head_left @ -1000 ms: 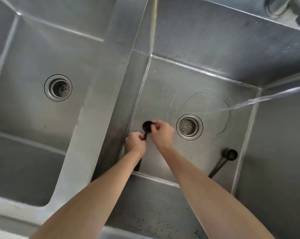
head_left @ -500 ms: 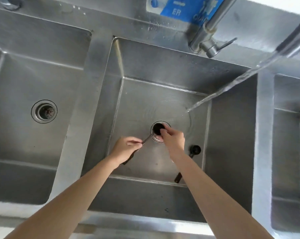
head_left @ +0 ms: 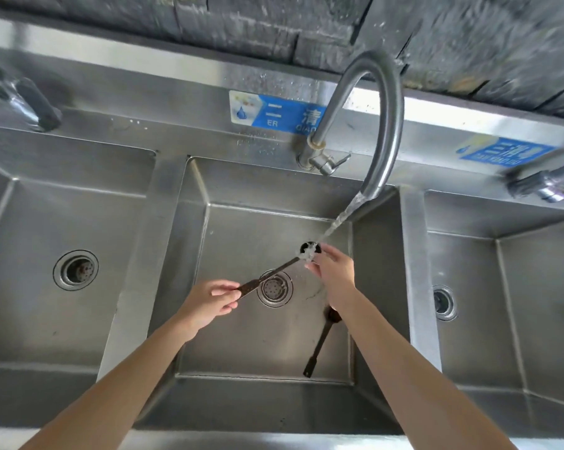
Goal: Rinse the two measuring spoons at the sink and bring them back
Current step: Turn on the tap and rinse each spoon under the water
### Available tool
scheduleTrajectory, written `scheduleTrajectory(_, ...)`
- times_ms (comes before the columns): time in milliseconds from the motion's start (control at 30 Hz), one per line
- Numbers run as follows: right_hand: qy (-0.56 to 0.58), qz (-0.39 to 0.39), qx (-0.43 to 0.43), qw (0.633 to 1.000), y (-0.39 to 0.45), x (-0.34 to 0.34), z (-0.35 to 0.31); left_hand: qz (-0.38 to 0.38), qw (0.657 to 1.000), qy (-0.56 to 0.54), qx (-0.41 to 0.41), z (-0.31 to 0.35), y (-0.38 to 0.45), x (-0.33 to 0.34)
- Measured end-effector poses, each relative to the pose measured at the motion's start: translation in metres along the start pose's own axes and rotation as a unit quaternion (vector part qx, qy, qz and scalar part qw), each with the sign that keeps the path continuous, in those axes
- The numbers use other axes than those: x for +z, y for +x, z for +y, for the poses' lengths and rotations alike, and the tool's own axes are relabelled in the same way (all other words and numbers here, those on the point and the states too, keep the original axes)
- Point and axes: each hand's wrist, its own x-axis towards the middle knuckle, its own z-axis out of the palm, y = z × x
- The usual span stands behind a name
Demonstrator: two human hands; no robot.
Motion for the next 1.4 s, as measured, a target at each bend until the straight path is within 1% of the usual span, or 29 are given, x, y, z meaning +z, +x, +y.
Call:
scheduleTrajectory(67,-0.054,0.010,0.000,0.999,0.002,-0.004,-0.007,0.024,0.998,-0.057,-0.007,0.008,0.001,0.003)
scheduleTrajectory(133,-0.069,-0.009,0.005,0.998,0.008,-0.006,-0.012,0.037,0.995,-0.088,-0.011,0.013,0.003,0.006)
scheduleTrajectory(200,-0.029,-0.027,0.027,0.999,0.012,-0.005,-0.016,0.048,0.993,-0.105,-0.015,0.015,0.003,0.009)
scheduleTrajectory(267,-0.002,-0.028,0.060,0.998,0.011,-0.003,-0.019,0.061,0.990,-0.129,-0.019,0.014,0.003,0.011)
scheduleTrajectory(333,-0.003,-0.017,0.089,0.996,0.013,0.001,-0.020,0.071,0.985,-0.158,-0.023,0.013,0.004,0.013)
scheduleTrajectory(400,-0.035,-0.008,0.080,0.996,0.017,0.003,-0.019,0.079,0.980,-0.183,-0.028,0.011,0.004,0.014)
scheduleTrajectory(433,-0.033,-0.008,0.078,0.996,0.018,0.004,-0.019,0.081,0.978,-0.192,-0.029,0.010,0.004,0.015)
scheduleTrajectory(533,-0.027,-0.034,0.065,0.997,0.020,0.005,-0.022,0.090,0.971,-0.219,-0.028,0.009,0.005,0.014)
scheduleTrajectory(600,-0.058,-0.017,0.057,0.997,0.022,0.004,-0.026,0.098,0.967,-0.235,-0.028,0.007,0.006,0.013)
scheduleTrajectory(667,-0.093,-0.011,0.030,0.995,0.021,0.004,-0.027,0.106,0.962,-0.250,-0.029,0.006,0.007,0.013)
scheduleTrajectory(800,-0.160,-0.054,-0.027,0.985,0.013,0.006,-0.024,0.144,0.949,-0.277,-0.048,0.005,0.013,0.017)
scheduleTrajectory(900,-0.112,-0.041,-0.037,0.992,0.009,0.007,-0.028,0.157,0.940,-0.295,-0.067,0.005,0.020,0.020)
scheduleTrajectory(1000,-0.103,-0.037,-0.055,0.992,0.004,0.007,-0.034,0.161,0.930,-0.317,-0.089,0.006,0.026,0.023)
scheduleTrajectory(1200,-0.093,-0.001,-0.086,0.992,-0.006,-0.014,-0.039,0.129,0.919,-0.360,-0.096,0.019,0.040,0.040)
scheduleTrajectory(1300,-0.042,0.011,-0.096,0.994,-0.008,-0.036,-0.044,0.105,0.918,-0.372,-0.087,0.032,0.048,0.054)
scheduleTrajectory(1400,0.006,0.017,-0.123,0.992,-0.012,-0.057,-0.052,0.081,0.919,-0.379,-0.077,0.047,0.051,0.072)
